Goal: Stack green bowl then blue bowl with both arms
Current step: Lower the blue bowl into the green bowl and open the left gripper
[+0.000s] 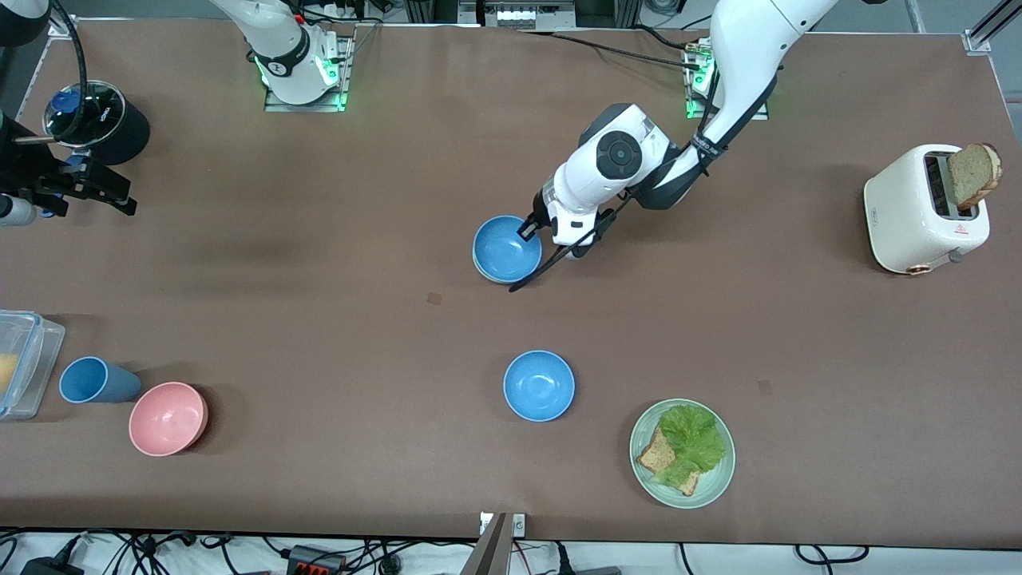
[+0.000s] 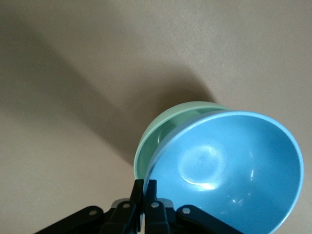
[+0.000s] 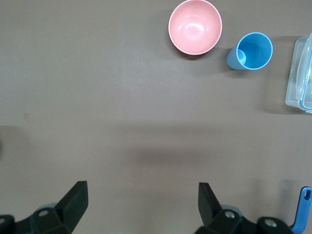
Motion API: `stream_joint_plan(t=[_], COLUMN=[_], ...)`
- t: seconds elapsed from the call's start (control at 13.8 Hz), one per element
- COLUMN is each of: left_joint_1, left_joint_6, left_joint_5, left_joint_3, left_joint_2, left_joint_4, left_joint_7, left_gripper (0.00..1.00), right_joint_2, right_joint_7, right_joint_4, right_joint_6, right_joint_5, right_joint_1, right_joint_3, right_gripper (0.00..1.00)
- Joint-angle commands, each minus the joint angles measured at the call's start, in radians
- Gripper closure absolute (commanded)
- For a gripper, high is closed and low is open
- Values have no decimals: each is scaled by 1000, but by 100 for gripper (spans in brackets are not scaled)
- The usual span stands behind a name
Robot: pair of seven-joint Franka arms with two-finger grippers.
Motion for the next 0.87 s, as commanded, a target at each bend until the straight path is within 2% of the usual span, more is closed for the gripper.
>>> stream_joint_plan(t=[0.0,0.07,0.14,0.36,0.79], left_joint_1=[-9,-3,6,11,63], left_joint_6=[10,9,7,-37,-334], left_joint_5=[19,19,21,21,22], left_joint_3=[15,16,16,16,10], left_joint_2=[4,2,4,-7,-19], left_joint_4=[8,11,14,43,213], left_joint_7=[-23,-23,-21,-23,26], left_gripper=[84,71,69,68,68], right_joint_2=[2,4,4,5,8], right_joint_7=[10,10,10,11,-5], right_joint_4=[21,21,21,21,23], right_joint_6=[-21,-21,-21,-23,-14], right_joint_5=[2,2,5,5,-1], right_joint_1=[1,1,-1,-2,-2], right_joint_3=[3,3,3,3,2], right_gripper=[0,0,0,0,0])
